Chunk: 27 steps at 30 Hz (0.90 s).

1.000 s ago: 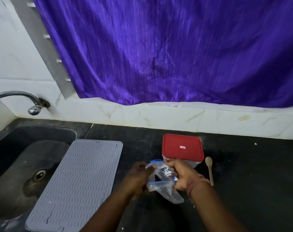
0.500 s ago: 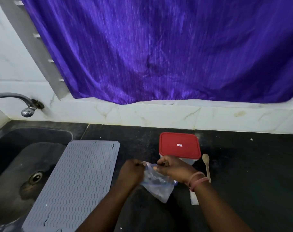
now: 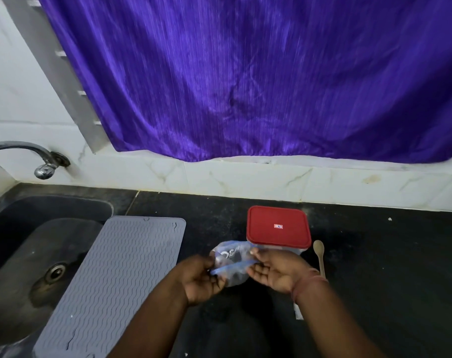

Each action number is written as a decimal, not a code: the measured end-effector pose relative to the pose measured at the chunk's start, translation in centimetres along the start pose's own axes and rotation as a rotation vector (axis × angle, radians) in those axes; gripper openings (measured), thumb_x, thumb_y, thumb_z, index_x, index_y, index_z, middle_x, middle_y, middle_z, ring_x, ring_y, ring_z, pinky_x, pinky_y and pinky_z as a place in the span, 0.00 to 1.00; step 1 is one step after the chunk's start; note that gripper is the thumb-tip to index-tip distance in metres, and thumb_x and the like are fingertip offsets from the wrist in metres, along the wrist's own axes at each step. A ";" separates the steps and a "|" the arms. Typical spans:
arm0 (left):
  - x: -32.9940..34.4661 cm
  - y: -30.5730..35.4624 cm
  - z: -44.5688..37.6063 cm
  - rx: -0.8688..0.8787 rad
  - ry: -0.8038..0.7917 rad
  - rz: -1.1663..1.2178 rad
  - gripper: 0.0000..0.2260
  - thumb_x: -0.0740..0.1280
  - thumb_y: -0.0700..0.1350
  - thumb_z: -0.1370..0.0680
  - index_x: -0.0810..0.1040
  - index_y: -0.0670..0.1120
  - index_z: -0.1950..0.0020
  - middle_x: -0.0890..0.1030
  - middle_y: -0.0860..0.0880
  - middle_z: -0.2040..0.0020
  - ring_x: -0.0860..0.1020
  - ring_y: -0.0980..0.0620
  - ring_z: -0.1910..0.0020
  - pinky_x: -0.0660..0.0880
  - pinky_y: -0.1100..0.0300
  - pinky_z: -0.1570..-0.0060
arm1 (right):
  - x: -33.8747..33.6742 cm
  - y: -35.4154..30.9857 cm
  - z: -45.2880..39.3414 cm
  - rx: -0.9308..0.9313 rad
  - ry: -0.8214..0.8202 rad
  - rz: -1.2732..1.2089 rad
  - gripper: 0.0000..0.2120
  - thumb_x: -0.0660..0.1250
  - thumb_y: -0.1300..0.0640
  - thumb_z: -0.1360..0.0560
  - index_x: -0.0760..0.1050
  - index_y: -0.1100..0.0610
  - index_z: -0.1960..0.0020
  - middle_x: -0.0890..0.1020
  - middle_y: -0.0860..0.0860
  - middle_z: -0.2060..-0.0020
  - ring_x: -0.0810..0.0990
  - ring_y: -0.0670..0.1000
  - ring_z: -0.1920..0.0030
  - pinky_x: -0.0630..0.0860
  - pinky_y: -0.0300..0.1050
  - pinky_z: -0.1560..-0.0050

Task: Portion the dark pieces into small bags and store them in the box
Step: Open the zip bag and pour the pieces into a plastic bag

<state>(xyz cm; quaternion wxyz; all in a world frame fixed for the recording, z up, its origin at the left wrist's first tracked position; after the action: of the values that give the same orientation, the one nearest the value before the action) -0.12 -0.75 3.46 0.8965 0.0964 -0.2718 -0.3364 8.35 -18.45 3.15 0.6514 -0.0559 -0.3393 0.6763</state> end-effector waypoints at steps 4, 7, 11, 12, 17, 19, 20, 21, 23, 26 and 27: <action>-0.9 -1.2 -0.4 -0.040 -0.089 0.103 0.12 0.61 0.31 0.23 0.78 0.37 0.42 0.82 0.38 0.63 0.81 0.47 0.71 0.83 0.47 0.58 | -1.5 0.5 -1.1 0.140 -0.022 -0.322 0.10 0.58 0.69 0.19 0.77 0.68 0.53 0.84 0.61 0.63 0.83 0.59 0.57 0.81 0.62 0.65; -0.9 -2.1 -0.6 0.017 -0.093 0.195 0.09 0.62 0.31 0.23 0.80 0.40 0.50 0.84 0.36 0.59 0.83 0.46 0.70 0.83 0.48 0.61 | -1.2 0.5 -1.3 0.171 -0.066 -0.394 0.13 0.54 0.71 0.20 0.77 0.70 0.55 0.83 0.62 0.61 0.79 0.59 0.52 0.82 0.60 0.60; -0.1 -1.1 -0.6 0.118 -0.132 0.320 0.09 0.60 0.30 0.23 0.79 0.38 0.50 0.84 0.35 0.54 0.85 0.41 0.61 0.84 0.48 0.63 | 0.3 -0.2 -1.9 0.019 -0.107 -0.497 0.15 0.53 0.75 0.29 0.77 0.74 0.52 0.81 0.66 0.56 0.81 0.63 0.56 0.72 0.55 0.38; 0.1 -0.7 -0.7 0.146 -0.159 0.326 0.09 0.62 0.31 0.25 0.79 0.36 0.48 0.83 0.35 0.51 0.84 0.40 0.56 0.84 0.47 0.57 | 0.6 -0.3 -2.2 -0.021 -0.129 -0.508 0.15 0.56 0.74 0.32 0.77 0.72 0.51 0.80 0.65 0.57 0.79 0.61 0.57 0.71 0.52 0.35; 0.4 0.1 -1.1 0.182 -0.289 0.263 0.14 0.65 0.41 0.22 0.78 0.32 0.42 0.82 0.33 0.46 0.83 0.38 0.51 0.78 0.44 0.40 | 1.5 0.5 -2.1 -0.084 -0.245 -0.330 0.11 0.60 0.65 0.28 0.79 0.68 0.54 0.81 0.66 0.54 0.83 0.64 0.56 0.83 0.57 0.49; 0.4 0.0 -1.0 0.260 -0.310 0.064 0.17 0.67 0.43 0.20 0.78 0.32 0.37 0.82 0.33 0.42 0.82 0.37 0.46 0.78 0.43 0.39 | 1.4 0.4 -1.9 -0.075 -0.232 -0.319 0.14 0.62 0.60 0.26 0.79 0.69 0.49 0.82 0.66 0.54 0.85 0.64 0.59 0.84 0.56 0.59; 0.5 -0.1 -1.0 0.325 -0.253 -0.141 0.18 0.69 0.43 0.20 0.77 0.34 0.35 0.82 0.35 0.41 0.82 0.38 0.45 0.79 0.44 0.41 | 1.3 0.3 -1.9 -0.072 -0.212 -0.355 0.15 0.63 0.56 0.23 0.79 0.69 0.49 0.83 0.66 0.54 0.85 0.63 0.60 0.84 0.55 0.62; 0.5 -0.2 -1.0 0.394 -0.145 -0.400 0.18 0.72 0.43 0.21 0.76 0.39 0.33 0.83 0.38 0.41 0.83 0.40 0.45 0.81 0.45 0.45 | 1.3 0.1 -1.6 -0.090 -0.197 -0.382 0.15 0.64 0.55 0.22 0.79 0.67 0.49 0.82 0.64 0.55 0.85 0.62 0.62 0.83 0.53 0.64; 0.4 -0.4 -0.9 0.532 0.153 -0.848 0.14 0.71 0.46 0.21 0.75 0.47 0.37 0.82 0.44 0.44 0.83 0.45 0.47 0.83 0.49 0.49 | 1.0 -0.1 -1.9 -0.194 -0.158 -0.297 0.11 0.71 0.57 0.25 0.77 0.63 0.48 0.80 0.61 0.54 0.84 0.59 0.59 0.83 0.51 0.61; 0.6 -0.3 -0.8 0.632 0.332 -0.985 0.08 0.65 0.50 0.17 0.80 0.48 0.43 0.83 0.47 0.47 0.81 0.50 0.51 0.80 0.53 0.49 | 0.5 0.5 -1.8 -0.380 0.023 0.448 0.25 0.79 0.54 0.33 0.74 0.53 0.39 0.78 0.51 0.44 0.80 0.51 0.46 0.79 0.49 0.46; 0.5 -0.1 -1.1 0.611 0.324 -0.928 0.09 0.64 0.50 0.17 0.81 0.47 0.45 0.84 0.46 0.49 0.82 0.49 0.51 0.81 0.52 0.48 | 0.3 0.8 -1.9 -0.463 0.094 0.718 0.25 0.79 0.52 0.34 0.74 0.50 0.40 0.77 0.48 0.44 0.78 0.46 0.46 0.77 0.45 0.44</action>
<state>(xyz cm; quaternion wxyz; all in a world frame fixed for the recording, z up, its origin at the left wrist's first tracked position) 0.68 -1.17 2.69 0.6169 0.5103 -0.1452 -0.5813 8.61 -17.34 1.41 0.3598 -0.3457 -0.4113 0.7628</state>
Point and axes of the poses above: each hand's wrist, its own z-axis away from the middle knuckle, its own x-axis out of the palm, y = z × x, the point moved 3 cm from there along -z, towards the middle knuckle
